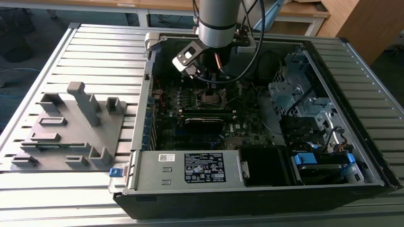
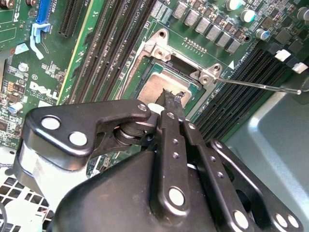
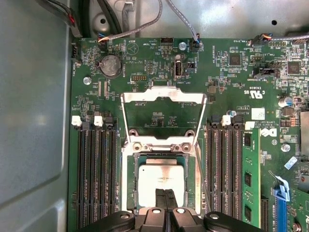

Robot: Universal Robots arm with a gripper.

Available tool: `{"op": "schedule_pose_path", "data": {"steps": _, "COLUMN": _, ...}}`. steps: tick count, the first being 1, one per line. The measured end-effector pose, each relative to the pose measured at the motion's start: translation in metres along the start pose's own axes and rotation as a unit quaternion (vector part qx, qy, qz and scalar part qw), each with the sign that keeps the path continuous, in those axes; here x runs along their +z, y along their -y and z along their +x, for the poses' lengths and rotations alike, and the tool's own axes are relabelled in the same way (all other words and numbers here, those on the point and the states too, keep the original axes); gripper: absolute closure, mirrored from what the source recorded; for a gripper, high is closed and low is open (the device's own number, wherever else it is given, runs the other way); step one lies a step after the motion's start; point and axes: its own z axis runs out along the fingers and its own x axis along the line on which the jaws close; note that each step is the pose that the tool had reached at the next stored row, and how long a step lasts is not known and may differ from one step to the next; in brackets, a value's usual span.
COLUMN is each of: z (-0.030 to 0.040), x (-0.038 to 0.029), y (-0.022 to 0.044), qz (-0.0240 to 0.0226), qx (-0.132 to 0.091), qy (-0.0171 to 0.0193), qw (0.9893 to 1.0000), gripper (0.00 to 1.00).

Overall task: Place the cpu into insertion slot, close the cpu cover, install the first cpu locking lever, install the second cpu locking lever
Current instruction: 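Close the cpu cover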

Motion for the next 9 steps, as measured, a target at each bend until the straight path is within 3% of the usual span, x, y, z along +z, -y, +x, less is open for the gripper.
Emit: {"op": "schedule_pose_path", "data": {"steps": 9, "z": 0.0000, "x": 0.0000, "y": 0.0000, "qz": 0.0026, "qx": 0.000, "qy": 0.0000, "qw": 1.0000, "gripper": 0.90}}
